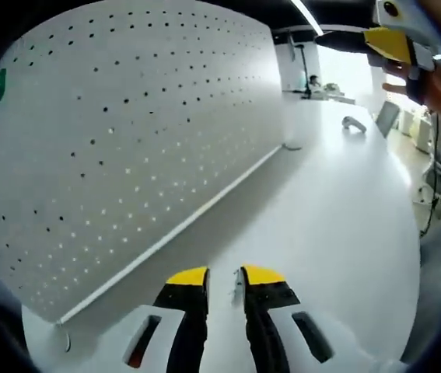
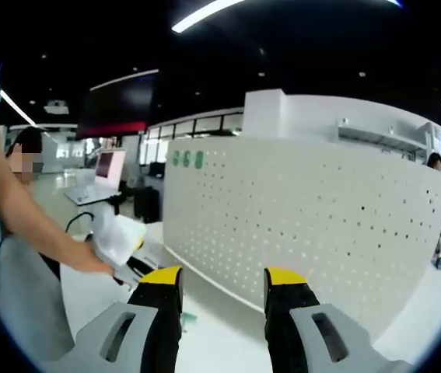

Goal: Insert the hook assembly into the mounting plate slot until the hook locks in place.

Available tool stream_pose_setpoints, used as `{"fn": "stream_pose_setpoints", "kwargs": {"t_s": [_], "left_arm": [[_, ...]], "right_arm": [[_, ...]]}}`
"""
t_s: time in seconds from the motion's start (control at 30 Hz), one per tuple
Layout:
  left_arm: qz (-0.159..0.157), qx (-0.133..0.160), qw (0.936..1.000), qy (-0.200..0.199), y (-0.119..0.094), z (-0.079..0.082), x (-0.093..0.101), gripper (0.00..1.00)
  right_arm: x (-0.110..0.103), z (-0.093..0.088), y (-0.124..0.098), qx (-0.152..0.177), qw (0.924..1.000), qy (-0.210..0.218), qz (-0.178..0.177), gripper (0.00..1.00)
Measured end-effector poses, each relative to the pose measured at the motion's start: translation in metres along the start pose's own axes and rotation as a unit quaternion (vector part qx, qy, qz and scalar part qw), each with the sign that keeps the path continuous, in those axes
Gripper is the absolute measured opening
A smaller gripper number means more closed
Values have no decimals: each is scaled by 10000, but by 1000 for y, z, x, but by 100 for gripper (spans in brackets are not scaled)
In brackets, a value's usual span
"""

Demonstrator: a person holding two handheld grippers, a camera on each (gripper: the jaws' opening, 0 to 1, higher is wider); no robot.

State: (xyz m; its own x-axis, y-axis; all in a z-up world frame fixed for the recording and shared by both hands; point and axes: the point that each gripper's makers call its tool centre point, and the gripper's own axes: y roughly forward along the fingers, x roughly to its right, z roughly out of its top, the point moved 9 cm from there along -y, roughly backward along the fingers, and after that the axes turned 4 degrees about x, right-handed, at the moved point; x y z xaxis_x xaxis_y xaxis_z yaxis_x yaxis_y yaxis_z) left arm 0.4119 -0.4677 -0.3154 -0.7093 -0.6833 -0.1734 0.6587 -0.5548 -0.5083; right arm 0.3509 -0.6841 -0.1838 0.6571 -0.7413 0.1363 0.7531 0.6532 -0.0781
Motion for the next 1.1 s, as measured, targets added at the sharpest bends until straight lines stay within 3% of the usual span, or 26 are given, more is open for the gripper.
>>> {"fn": "stream_pose_setpoints", "kwargs": {"t_s": [0.27, 1.1], "left_arm": [[-102, -182, 9998, 56, 15, -11, 2, 14], [-363, -428, 9980, 283, 38, -15, 10, 4]], "right_arm": [[1, -7, -2, -61, 10000, 63, -18, 41], [6, -16, -2, -156, 9997, 197, -57, 40]]}}
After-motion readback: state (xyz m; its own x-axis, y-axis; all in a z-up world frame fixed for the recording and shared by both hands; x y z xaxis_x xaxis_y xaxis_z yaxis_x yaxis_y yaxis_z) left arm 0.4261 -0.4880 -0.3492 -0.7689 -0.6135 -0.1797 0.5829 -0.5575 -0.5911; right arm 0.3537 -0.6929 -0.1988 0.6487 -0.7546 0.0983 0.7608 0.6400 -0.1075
